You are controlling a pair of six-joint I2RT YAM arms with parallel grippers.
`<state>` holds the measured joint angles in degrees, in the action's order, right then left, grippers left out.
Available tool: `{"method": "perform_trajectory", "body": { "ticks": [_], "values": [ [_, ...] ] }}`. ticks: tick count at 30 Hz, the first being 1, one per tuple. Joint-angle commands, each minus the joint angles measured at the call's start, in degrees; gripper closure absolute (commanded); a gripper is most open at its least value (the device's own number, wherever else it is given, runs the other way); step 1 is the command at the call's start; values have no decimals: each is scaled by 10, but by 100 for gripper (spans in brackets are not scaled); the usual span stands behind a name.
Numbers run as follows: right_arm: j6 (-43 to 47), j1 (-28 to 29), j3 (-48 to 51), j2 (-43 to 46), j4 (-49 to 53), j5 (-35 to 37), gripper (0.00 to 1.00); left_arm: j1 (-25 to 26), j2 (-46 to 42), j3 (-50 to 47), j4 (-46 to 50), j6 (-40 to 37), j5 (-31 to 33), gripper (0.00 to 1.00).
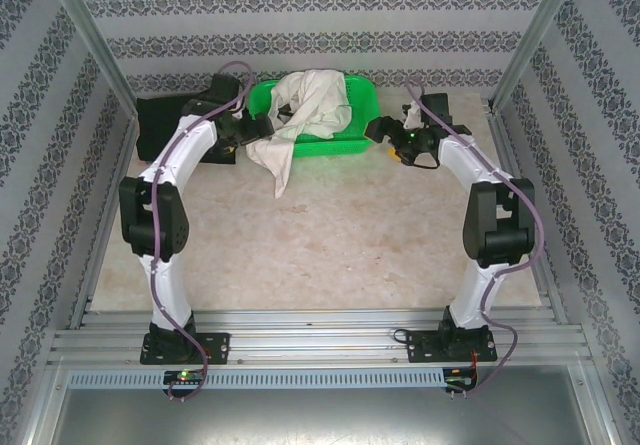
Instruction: Fold and stack the t-shirts
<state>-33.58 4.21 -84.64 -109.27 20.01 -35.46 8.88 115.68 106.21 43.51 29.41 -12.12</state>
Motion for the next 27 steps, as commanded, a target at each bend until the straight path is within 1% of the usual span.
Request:
{"method": "perform_trajectory", "body": {
  "ticks": [1,7,11,14,18,22,27],
  "values": [
    [-9,4,-38,-26,14,-13,4,-8,29,29,40,-13,21,8],
    [-11,5,-84,-60,24,-13,4,-15,72,52,2,-10,-12,8],
    [-13,6,-103,-80,30,-16,4,-16,99,61,-12,-9,-23,10],
    [-18,5,-113,-94,32,-17,4,-16,102,48,-45,-3,-40,13],
    [-26,8,-121,-111,25,-19,4,-16,95,39,-57,-3,-44,24],
    [-27,8,-133,-129,27,-12,5,-20,66,8,-82,-10,-42,40],
    [-29,7,-144,-143,28,-9,6,-23,41,-11,-92,-14,-44,61]
  ]
}}
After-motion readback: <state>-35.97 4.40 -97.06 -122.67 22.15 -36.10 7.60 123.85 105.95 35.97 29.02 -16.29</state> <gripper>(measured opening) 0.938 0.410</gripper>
